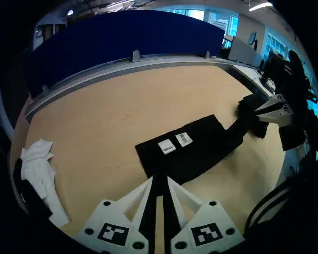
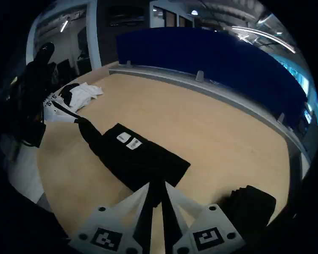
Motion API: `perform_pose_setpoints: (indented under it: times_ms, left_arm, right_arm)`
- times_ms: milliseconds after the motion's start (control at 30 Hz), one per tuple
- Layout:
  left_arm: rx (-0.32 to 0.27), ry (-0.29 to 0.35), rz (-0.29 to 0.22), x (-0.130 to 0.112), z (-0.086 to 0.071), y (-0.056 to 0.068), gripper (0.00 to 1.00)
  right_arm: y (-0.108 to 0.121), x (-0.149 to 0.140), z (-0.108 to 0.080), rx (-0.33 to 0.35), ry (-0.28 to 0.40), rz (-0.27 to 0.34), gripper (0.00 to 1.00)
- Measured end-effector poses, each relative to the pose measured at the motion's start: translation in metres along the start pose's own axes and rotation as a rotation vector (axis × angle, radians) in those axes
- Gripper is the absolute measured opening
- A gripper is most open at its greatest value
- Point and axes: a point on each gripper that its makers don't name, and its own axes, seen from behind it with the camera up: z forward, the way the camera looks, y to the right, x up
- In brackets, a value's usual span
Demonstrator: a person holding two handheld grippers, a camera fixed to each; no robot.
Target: Fold towel
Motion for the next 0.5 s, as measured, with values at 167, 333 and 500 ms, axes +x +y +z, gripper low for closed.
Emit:
perform_pose_setpoints:
  times_ms: [167,333,500]
  left_arm:
    - [0.000,-0.020,-0.009,0.002,0.022,-0.007,0.09]
    - [-0.008,-0.035,-0.010,-0.001,0.035,-0.008,0.09]
    - [-0.016,-0.047,-0.007,-0.006,0.046,-0.008,0.09]
  right_arm:
    - [0.011,-0.002,0.018,-0.004,-0.018,0.022,0.11]
    - [0.018,-0.008,0.028,-0.004,-0.037,0.039,0.11]
    - [0.021,-0.016,0.037,-0.006,-0.055,0.049,0.11]
